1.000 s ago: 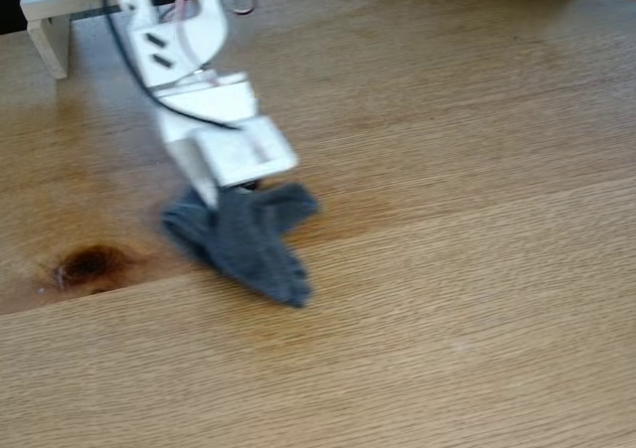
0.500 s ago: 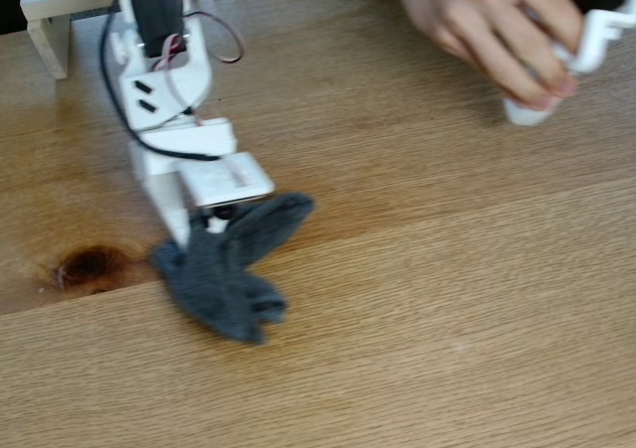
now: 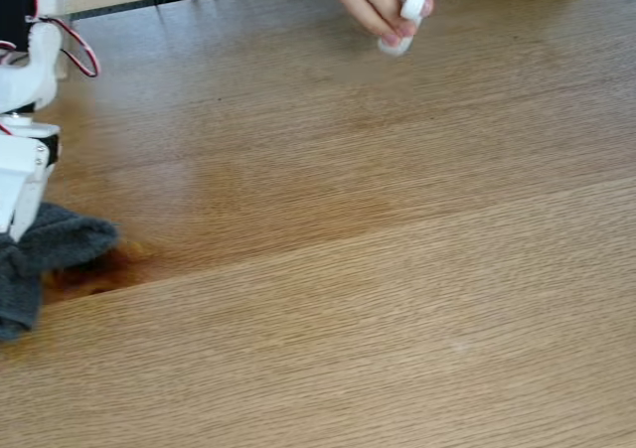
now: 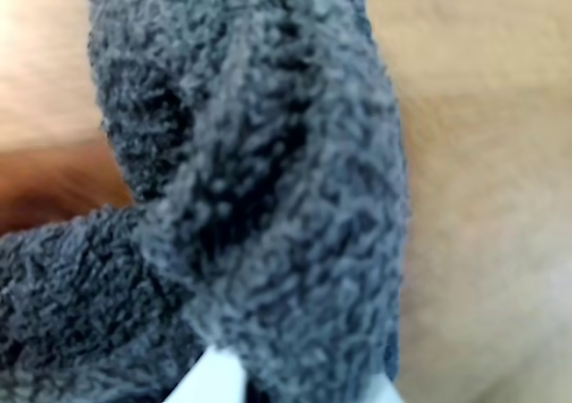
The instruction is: Clean the area in front of the robot
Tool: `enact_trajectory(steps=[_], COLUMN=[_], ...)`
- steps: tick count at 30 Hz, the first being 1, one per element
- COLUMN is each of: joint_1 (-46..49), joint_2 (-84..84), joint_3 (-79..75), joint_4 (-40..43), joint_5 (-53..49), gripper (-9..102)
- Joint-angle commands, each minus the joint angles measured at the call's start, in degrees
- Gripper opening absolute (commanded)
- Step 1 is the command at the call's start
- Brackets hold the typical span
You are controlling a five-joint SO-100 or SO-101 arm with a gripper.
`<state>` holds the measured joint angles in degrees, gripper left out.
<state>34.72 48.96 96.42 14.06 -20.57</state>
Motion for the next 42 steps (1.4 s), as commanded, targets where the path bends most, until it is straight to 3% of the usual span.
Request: enact_trajectory(steps=[1,5,9,20,28,34,38,42], joint_1=[6.24,5.45,-0.97,-28.83,-38.23,-33.93,-24.17,-12.83], joint_2=[7.65,13.71,20.30,23.82,17.40,5.54,0.26,0.26], joint_3=[-0.88,-0.88,-0.88,-0.88,-0.88,-0.88,-0.88,-1.49], joint_4=[11.60,27.07,32.78,29.36,26.10,14.41,3.96,0.97], joint_5=[-4.31,-5.36,-1.93,9.84,20.21,22.32,18.02,12.92], gripper=[0,0,0,0,0,0,0,0])
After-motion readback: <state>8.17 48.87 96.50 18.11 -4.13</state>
